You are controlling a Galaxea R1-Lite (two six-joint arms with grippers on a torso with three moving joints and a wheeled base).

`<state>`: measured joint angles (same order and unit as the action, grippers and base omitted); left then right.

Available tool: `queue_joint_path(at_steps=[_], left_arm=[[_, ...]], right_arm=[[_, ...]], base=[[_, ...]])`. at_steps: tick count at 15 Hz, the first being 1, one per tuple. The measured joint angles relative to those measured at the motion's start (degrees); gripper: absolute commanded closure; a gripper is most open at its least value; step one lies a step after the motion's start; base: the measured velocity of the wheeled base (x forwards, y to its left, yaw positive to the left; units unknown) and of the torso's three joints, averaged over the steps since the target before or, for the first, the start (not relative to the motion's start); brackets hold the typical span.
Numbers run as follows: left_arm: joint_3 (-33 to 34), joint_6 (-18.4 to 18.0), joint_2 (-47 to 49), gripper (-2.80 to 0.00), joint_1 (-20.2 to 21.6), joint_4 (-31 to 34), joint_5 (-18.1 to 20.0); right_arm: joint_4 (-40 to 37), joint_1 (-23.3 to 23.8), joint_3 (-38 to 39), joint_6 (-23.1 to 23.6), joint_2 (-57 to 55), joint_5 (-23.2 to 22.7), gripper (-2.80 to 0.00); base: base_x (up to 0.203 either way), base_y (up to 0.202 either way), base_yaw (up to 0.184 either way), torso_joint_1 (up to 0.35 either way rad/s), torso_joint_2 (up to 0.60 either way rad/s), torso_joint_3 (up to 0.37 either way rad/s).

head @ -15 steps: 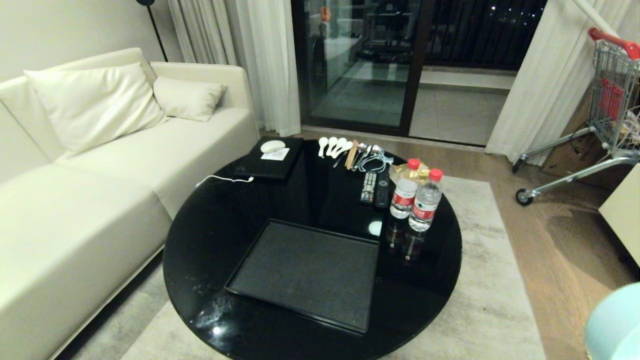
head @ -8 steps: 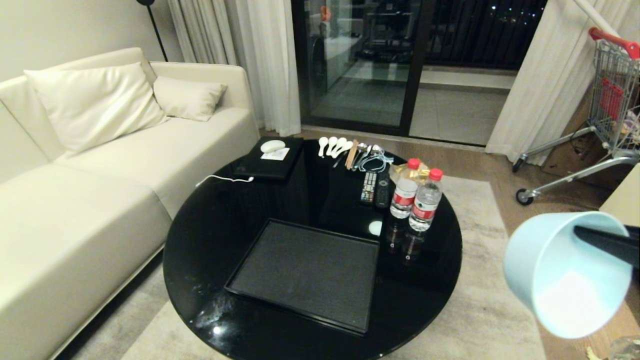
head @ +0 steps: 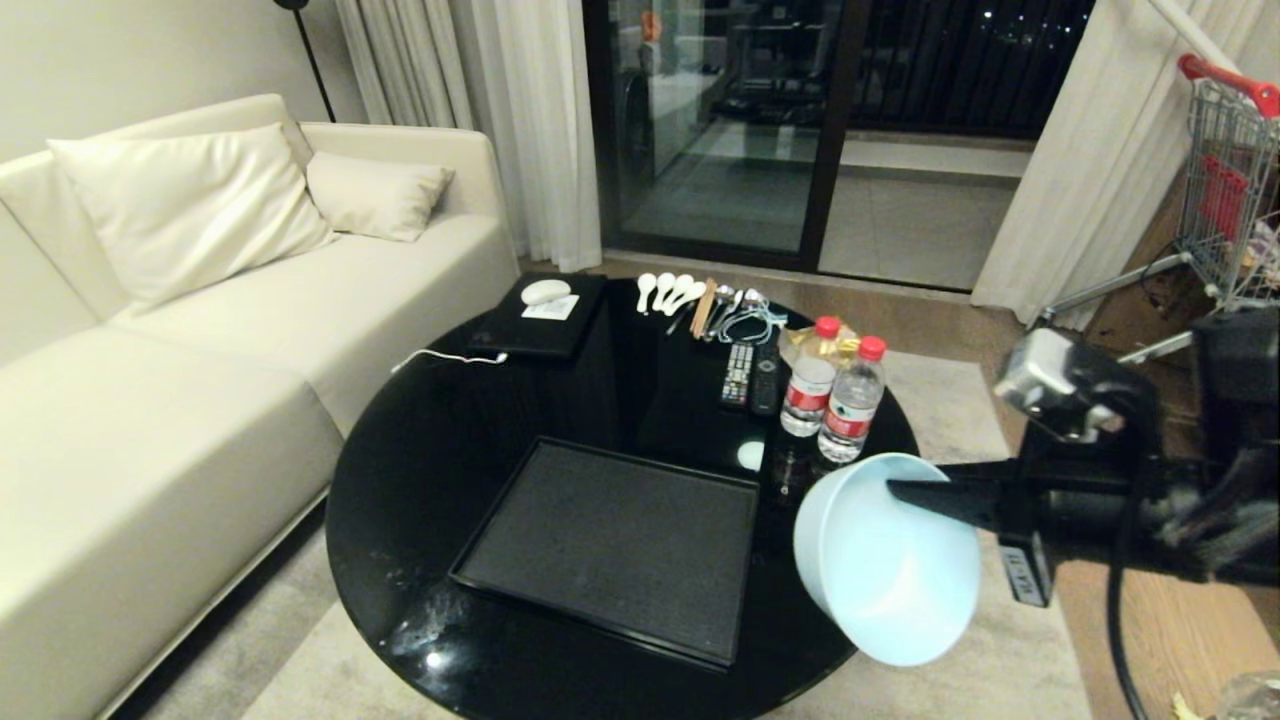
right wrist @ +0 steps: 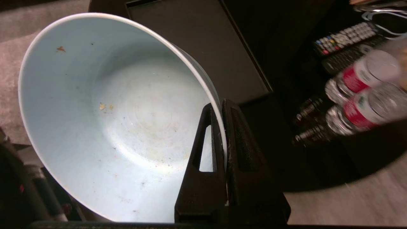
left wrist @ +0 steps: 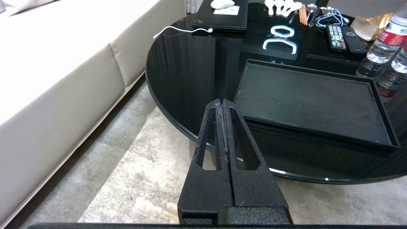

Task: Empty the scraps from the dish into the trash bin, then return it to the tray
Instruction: Put the bowl back to the table

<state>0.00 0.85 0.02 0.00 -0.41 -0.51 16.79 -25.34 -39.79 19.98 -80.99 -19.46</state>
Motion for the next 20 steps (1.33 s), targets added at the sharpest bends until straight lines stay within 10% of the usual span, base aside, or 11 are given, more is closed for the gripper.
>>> queue_joint_path(at_steps=[12,20], left_arm=[[0.0,-0.01,0.0,0.0,0.0,0.0,-0.01],[0.0,0.0,0.0,0.0,0.0,0.0,0.0]], right_arm=[[-11.07,-12.72,-22.16,-38.46,-31.74,22.91,0.0],[-13.85,-14.59,-36.37,-46.39,-45.96,28.06,0.0]], base=[[0.0,0.0,0.0,0.0,0.0,0.0],[0.0,0.0,0.0,0.0,0.0,0.0]])
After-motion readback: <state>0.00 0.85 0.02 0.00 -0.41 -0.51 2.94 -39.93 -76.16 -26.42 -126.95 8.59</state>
